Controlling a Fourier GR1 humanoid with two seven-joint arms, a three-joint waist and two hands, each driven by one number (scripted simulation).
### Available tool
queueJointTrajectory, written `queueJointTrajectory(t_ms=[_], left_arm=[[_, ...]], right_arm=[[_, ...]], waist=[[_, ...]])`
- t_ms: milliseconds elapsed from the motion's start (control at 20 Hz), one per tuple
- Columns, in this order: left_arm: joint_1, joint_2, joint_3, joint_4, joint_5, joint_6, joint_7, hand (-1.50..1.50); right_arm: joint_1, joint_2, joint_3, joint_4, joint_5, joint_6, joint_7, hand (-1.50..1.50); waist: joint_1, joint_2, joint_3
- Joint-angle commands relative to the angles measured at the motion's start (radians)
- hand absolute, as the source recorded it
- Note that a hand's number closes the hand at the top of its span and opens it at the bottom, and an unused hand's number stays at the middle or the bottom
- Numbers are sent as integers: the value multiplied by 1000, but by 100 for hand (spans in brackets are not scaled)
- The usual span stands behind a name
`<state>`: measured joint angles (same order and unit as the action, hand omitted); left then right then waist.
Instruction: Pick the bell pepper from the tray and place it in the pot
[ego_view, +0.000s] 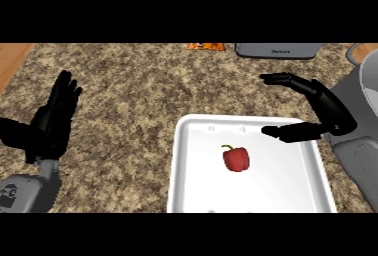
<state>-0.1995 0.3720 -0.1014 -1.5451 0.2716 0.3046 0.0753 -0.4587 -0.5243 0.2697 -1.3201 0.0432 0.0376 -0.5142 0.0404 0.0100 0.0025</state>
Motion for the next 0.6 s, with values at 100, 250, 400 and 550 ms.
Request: queueJointTrajectory(t_ms=[100,250,400,550], left_arm=[[-6,-31,4,-2,-31,18,23,0],[-13,50,81,-12,45,-59,67,0],[27,4,25,-41,-13,-4,48,0],[-4,38,50,-57,14,-25,106,0]], right_arm=[[-71,-10,26,41,74,117,-122,-150],[-131,-47,105,-12,141,176,62,-150],[-132,-113,188,-93,191,284,182,-150],[-180,-129,270,-169,267,354,321,-150]], waist=[[-36,-9,-3],[-31,-11,-4],[-39,-15,-5],[-41,-18,-5]])
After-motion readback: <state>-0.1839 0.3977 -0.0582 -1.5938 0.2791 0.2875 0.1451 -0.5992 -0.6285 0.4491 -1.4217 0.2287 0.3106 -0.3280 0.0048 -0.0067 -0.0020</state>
